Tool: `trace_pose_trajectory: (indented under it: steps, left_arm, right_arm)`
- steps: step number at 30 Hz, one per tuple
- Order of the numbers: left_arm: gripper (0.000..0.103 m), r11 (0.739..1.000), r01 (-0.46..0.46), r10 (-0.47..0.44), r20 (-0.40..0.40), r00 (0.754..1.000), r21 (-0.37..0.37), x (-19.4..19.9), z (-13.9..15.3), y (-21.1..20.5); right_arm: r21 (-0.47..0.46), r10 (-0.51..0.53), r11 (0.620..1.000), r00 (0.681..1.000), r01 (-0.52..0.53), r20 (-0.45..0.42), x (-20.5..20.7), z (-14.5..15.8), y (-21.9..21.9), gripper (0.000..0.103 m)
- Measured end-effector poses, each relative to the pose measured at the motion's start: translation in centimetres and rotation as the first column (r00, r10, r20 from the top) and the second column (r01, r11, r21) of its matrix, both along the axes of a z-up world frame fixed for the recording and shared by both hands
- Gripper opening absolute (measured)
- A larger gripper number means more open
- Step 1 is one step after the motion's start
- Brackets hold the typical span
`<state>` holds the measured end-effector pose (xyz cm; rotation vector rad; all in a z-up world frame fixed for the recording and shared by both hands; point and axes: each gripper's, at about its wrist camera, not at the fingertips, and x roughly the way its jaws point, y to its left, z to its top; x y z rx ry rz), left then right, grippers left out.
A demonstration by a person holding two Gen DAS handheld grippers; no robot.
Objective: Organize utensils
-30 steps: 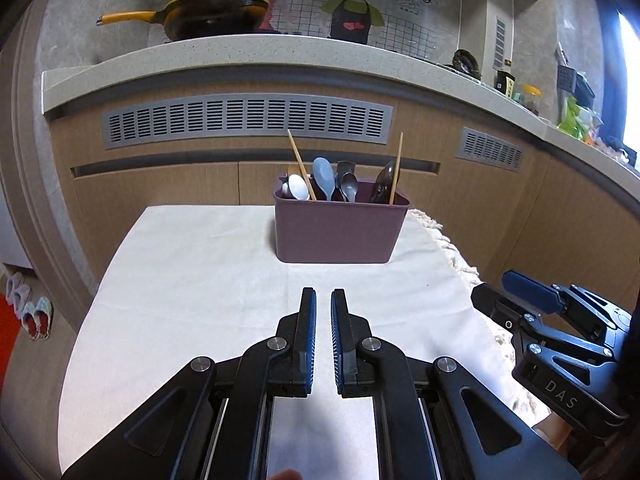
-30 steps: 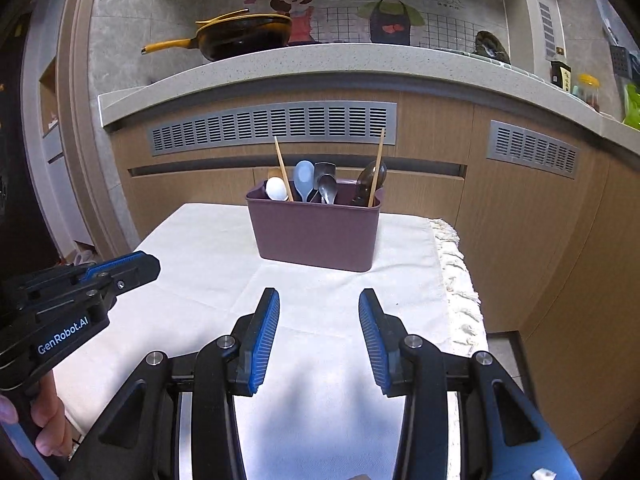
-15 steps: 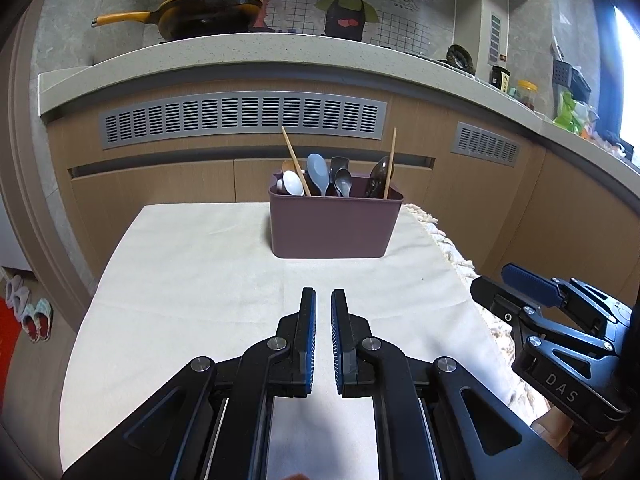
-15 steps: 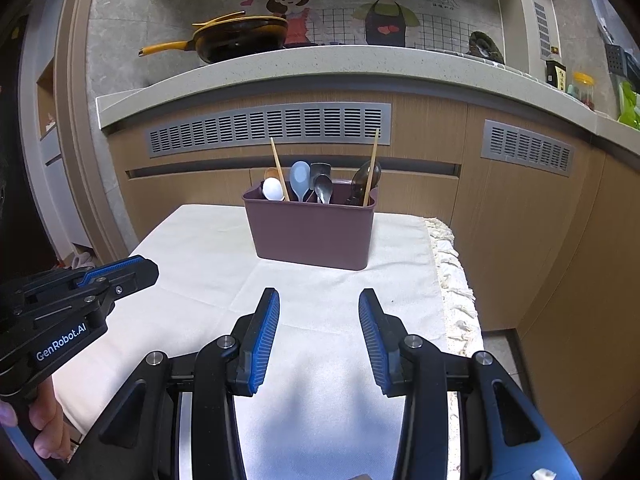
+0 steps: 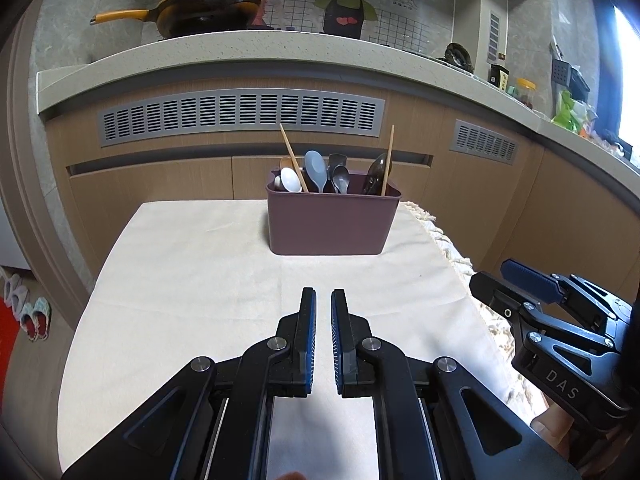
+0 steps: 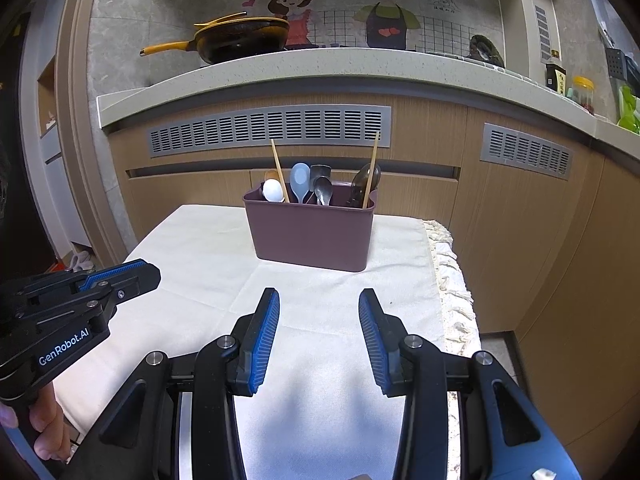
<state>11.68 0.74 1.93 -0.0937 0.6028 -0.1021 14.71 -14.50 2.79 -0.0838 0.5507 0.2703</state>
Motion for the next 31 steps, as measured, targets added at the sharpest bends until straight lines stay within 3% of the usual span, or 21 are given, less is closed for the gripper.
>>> trace_pose_trajectory:
  steps: [31]
  left_arm:
    - [0.008, 1.0, 0.008, -0.008, -0.024, 1.0, -0.008, -0.14, -0.61, 0.32]
  right_arm:
    - [-0.006, -0.017, 1.0, 1.0, 0.017, 0.006, 0.11, 0.18, -0.27, 0.039]
